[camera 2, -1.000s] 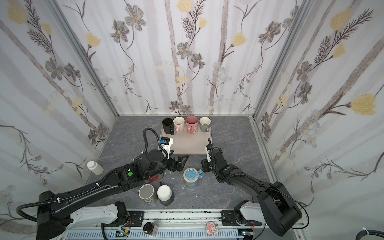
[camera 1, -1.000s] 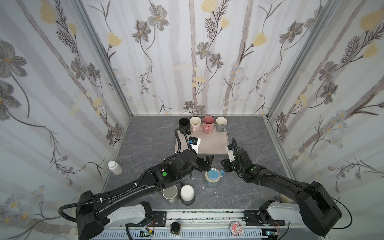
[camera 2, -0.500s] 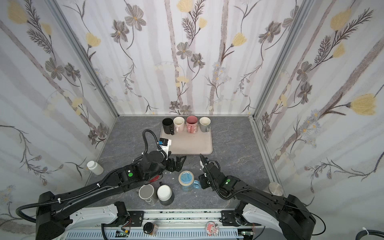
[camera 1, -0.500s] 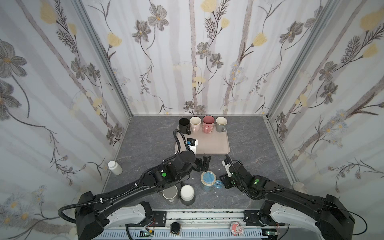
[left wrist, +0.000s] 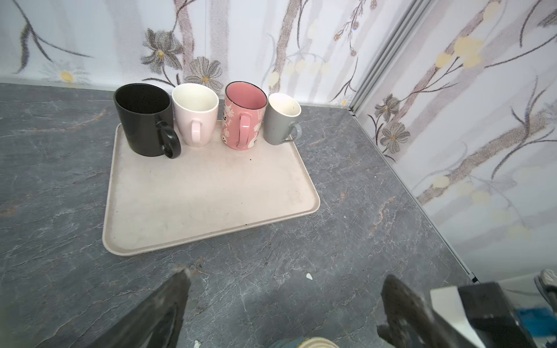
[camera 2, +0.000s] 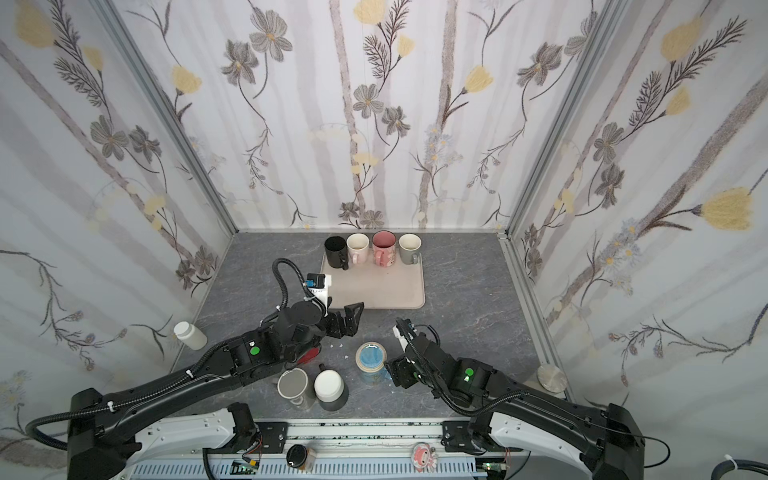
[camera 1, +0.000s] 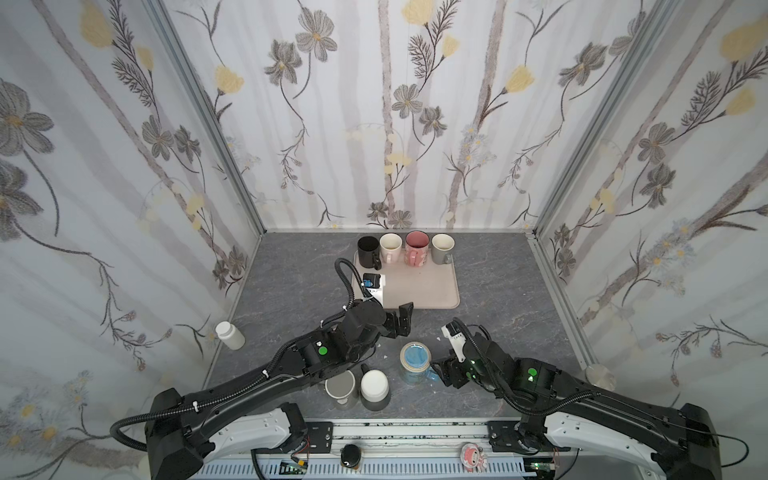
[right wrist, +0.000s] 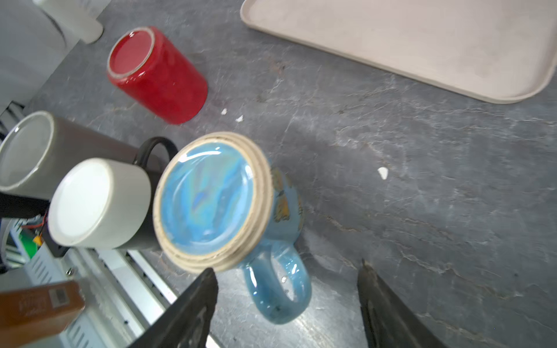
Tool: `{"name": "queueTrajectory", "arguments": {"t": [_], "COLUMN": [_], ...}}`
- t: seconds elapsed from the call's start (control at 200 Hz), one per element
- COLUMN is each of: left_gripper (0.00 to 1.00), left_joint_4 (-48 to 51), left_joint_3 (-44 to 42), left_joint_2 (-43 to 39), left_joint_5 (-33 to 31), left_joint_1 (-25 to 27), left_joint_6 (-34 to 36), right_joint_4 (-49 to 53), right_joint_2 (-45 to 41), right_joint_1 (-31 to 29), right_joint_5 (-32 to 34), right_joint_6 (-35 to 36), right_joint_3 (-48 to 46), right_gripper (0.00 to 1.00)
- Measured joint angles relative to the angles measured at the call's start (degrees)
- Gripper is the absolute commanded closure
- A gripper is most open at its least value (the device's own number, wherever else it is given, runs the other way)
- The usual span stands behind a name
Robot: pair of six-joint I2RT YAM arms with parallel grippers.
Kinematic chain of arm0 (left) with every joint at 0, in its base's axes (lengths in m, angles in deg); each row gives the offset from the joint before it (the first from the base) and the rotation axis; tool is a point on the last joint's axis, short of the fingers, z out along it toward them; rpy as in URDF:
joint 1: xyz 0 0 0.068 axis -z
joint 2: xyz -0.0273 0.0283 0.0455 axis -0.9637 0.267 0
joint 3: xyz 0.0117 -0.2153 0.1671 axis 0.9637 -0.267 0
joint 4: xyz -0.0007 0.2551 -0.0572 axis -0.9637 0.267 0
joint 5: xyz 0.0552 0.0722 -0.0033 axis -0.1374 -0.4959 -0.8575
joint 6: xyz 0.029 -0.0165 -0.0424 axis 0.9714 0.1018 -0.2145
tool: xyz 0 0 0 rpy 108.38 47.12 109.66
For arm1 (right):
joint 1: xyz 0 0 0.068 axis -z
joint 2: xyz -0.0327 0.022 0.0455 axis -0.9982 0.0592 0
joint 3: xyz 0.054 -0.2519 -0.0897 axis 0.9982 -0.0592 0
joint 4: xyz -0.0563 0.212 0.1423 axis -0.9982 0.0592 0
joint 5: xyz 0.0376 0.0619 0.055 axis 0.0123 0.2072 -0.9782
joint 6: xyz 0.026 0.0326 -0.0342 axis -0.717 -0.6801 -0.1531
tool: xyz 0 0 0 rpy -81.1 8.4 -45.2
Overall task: Turn the mug right side up
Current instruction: 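Close the right gripper on the mug handle while the left gripper opens and withdraws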
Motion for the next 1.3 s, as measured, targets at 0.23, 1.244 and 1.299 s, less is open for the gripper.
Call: {"name": "queueTrajectory", "arguments": {"t": [0.23, 1.244, 1.299], "left_gripper": [0.00, 0.00, 0.00], "left_joint_4": [0.24, -0.24, -0.28], "left_joint_3": [0.11, -1.73, -1.73], "left_joint_2": [0.35, -0.50, -0.50], "left_joint_5": [-0.33, 1.88, 2.08], "left_joint_1": [-0.83, -1.97, -1.97], "left_joint_6": [0.00, -0.66, -0.66], "right_joint_4": [1.03, -1.97, -2.10], "right_joint_2": [7.63, 21.29, 21.44], "right_joint_1": [-4.76, -5.97, -5.95], "right_joint_5": [0.11, 3.98, 4.39], "right_joint_6": [1.88, 6.34, 6.36], "right_joint_3": [2.62, 5.09, 5.11], "right_gripper": [0.37, 0.66, 0.64]}}
